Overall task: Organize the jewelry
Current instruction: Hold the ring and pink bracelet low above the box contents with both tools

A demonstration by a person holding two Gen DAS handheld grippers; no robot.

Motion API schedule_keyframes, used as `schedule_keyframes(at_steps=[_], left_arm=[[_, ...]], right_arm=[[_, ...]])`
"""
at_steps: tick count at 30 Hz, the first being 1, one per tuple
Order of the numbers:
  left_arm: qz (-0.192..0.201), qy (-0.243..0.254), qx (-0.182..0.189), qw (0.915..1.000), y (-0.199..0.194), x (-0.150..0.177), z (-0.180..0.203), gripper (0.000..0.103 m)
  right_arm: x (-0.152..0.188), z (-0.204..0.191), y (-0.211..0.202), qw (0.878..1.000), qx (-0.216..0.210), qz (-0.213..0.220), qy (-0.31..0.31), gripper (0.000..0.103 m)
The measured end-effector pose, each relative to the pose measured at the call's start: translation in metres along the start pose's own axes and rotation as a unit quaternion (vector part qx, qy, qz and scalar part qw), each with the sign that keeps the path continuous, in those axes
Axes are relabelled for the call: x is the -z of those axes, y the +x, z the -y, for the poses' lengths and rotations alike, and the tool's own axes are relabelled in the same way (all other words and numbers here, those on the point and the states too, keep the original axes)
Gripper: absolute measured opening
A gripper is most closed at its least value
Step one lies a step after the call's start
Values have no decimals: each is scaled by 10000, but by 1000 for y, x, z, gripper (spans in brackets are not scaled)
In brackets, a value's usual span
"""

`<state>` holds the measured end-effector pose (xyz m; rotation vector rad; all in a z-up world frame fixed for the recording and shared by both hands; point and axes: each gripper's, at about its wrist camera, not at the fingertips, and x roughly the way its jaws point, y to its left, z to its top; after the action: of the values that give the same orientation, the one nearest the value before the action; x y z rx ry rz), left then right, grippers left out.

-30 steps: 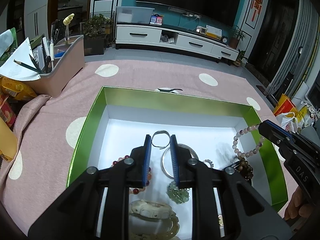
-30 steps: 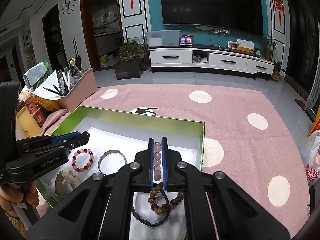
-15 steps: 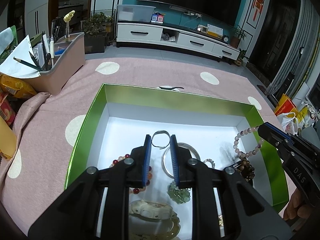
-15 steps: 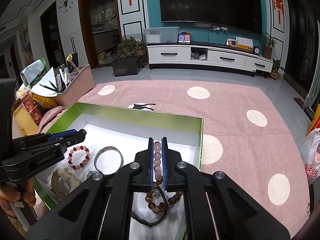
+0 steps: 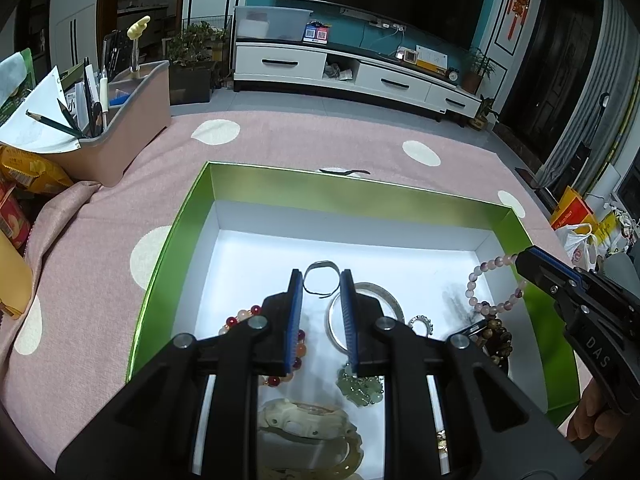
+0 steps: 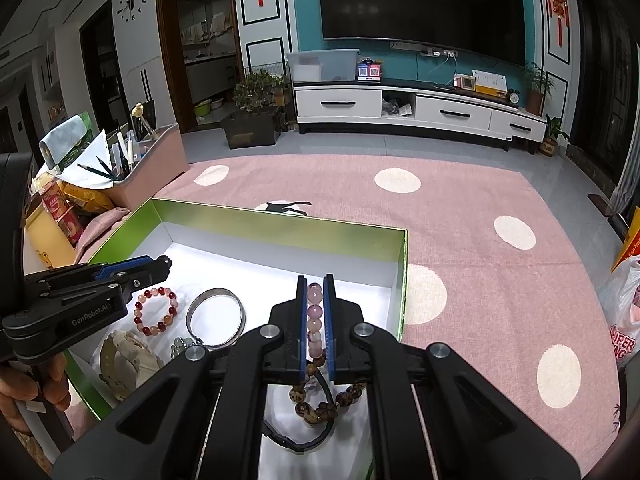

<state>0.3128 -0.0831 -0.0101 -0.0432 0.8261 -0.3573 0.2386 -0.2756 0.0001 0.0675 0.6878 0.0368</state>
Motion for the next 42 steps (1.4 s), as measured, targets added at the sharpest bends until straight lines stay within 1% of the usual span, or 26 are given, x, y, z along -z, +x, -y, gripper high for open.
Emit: schedule_keyframes(at_steps=[23, 42], left_arm=[[-53, -28, -32, 10000, 2, 3, -2, 19], [-186, -61, -172, 9997, 3, 3, 0, 19]], right_arm=[[0, 0, 2, 9999, 39, -148, -30, 7], [1, -2, 4, 9994, 153, -293, -56, 7]])
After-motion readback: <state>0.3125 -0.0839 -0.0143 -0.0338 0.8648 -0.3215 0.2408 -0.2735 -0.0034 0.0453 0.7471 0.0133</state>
